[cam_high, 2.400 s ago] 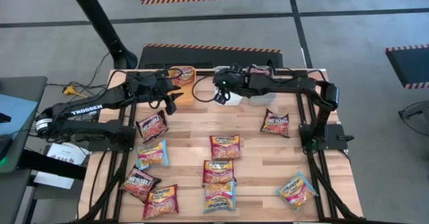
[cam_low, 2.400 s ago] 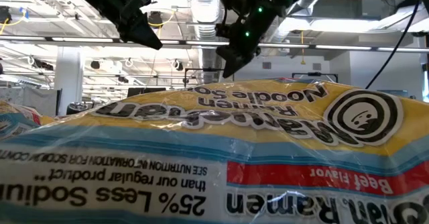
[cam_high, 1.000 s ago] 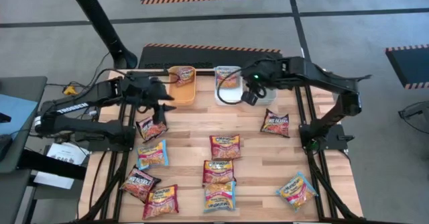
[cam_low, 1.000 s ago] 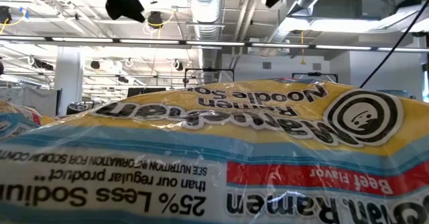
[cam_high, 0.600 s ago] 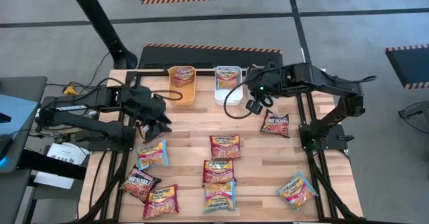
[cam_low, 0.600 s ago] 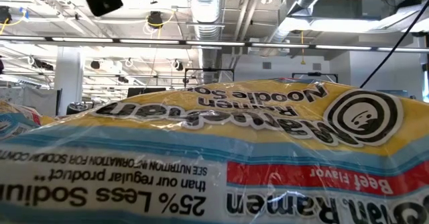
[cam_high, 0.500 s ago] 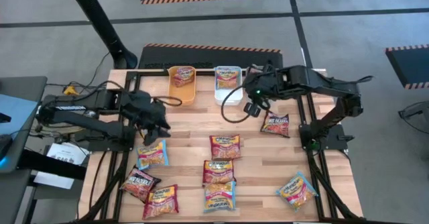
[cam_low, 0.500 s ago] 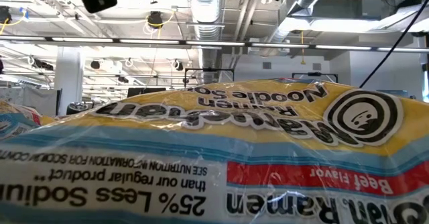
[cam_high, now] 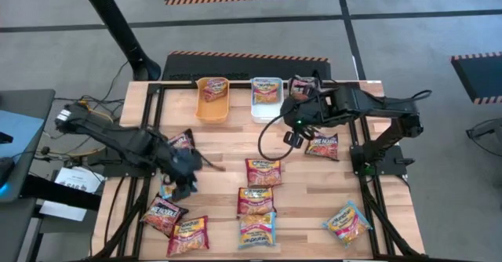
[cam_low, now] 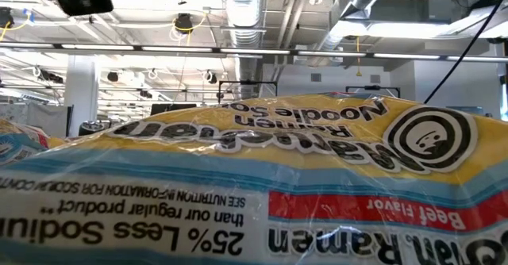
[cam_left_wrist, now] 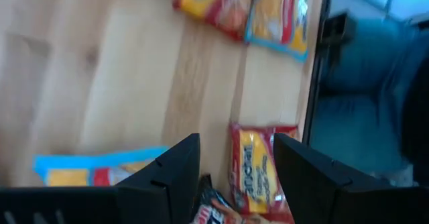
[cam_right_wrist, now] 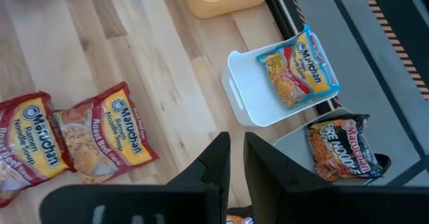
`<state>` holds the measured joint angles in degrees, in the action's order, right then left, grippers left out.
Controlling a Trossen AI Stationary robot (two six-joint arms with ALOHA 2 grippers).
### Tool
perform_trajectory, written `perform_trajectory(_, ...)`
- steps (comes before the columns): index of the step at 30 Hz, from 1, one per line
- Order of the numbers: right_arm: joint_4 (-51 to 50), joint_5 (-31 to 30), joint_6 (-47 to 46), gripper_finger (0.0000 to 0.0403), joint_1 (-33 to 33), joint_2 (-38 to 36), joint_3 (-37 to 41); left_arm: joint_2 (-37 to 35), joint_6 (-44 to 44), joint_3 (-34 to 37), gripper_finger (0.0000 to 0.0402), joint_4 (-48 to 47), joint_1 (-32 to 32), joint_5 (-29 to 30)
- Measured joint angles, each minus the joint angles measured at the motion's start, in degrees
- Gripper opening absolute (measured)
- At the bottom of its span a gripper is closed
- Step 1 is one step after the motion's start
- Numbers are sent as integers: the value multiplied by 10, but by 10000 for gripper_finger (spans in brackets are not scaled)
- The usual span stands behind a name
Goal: Sort Maruchan noodles
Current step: Put the red noodle pack into the yellow bin
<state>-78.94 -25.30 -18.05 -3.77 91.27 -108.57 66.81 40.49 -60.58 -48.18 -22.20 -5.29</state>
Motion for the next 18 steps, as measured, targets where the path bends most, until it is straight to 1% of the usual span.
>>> perform_trajectory(9, 0, 0, -1, 68, -16, 0, 0, 101, 57, 0, 176, 1, -70, -3)
perform_trajectory(15, -1, 0, -34, 68, -26, 0, 0, 160, 86, 0, 176, 15, -106, -43)
perform_trajectory(18, -1, 0, -45, 68, -36, 0, 0, 181, 99, 0, 176, 30, -126, -46)
